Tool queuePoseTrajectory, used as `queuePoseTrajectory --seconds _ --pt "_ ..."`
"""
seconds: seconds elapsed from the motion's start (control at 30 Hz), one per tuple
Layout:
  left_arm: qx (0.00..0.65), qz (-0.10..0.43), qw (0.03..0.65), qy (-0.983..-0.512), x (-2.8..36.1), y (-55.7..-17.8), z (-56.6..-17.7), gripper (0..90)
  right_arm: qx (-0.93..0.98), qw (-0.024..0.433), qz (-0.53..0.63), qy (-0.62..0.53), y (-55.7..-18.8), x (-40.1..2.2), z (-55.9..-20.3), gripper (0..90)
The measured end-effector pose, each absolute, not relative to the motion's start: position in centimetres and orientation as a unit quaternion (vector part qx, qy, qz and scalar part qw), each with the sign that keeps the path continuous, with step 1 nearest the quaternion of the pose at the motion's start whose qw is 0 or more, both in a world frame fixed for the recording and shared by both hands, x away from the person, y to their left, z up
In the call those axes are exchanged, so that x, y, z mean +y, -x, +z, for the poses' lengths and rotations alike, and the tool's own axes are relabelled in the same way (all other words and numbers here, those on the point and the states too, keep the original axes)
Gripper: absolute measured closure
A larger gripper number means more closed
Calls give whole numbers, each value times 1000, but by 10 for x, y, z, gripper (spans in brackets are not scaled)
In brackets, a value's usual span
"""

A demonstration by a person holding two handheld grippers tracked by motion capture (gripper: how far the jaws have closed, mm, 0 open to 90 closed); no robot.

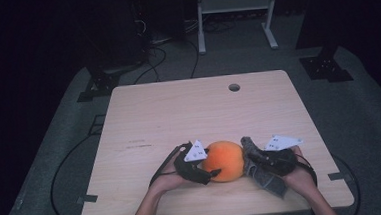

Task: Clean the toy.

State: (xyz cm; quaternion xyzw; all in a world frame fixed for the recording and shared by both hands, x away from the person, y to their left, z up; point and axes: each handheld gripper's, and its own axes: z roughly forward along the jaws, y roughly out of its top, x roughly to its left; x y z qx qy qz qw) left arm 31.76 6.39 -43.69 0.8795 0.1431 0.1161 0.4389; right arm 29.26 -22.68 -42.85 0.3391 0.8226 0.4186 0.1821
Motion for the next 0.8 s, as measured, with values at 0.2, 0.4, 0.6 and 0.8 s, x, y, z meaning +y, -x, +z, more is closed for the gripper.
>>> queuePoseTrajectory --seconds 0.2,0.4,0.6,0.8 --pt "169 96 448 -873 66 -322 -432 103 835 196 431 -281 -284 -198 -424 745" --pt "164 98 444 -875 64 -322 -438 205 829 174 431 -312 -290 -213 -434 744" --pt "150 112 438 -879 62 -319 -438 246 821 186 421 -338 -289 -228 -427 744" --pt "155 112 426 -884 63 -320 -440 257 827 188 442 -292 -284 -199 -417 743"
